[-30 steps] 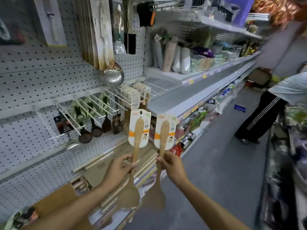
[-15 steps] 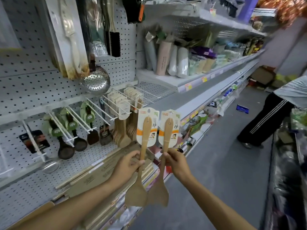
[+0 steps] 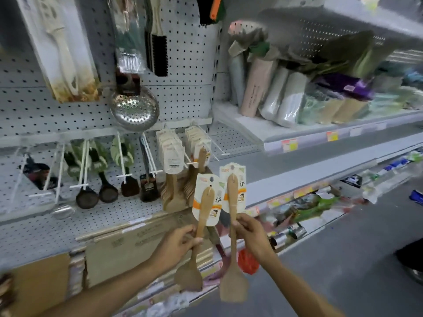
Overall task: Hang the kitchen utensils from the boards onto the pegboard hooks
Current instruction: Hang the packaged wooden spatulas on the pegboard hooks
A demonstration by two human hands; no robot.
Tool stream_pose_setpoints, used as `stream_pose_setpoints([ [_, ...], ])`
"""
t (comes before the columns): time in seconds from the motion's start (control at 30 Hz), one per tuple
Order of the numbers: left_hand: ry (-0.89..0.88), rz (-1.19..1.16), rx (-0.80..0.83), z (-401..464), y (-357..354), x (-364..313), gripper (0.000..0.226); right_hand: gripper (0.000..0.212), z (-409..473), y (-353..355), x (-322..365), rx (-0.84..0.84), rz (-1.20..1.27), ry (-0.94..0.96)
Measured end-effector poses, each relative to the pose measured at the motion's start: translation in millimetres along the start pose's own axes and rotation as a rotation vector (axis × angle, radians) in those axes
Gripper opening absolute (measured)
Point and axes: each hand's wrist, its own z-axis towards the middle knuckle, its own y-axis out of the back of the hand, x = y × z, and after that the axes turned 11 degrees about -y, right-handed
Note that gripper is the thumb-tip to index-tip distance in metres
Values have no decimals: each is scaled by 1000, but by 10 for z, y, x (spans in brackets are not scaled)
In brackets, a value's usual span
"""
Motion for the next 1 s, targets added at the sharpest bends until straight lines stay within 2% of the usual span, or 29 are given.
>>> stream_pose_setpoints([
  [0.17,37,27,-118,131,-222,-11,1,16,507,222,-26,131,-63,-25],
  [0.67,77,79,-257,271,-336,154,3,12,1362,161,-250,304,-53,-71],
  [1.0,123,78,-320,321,-311,250,8,15,1651,13,-374,350,-52,-96],
])
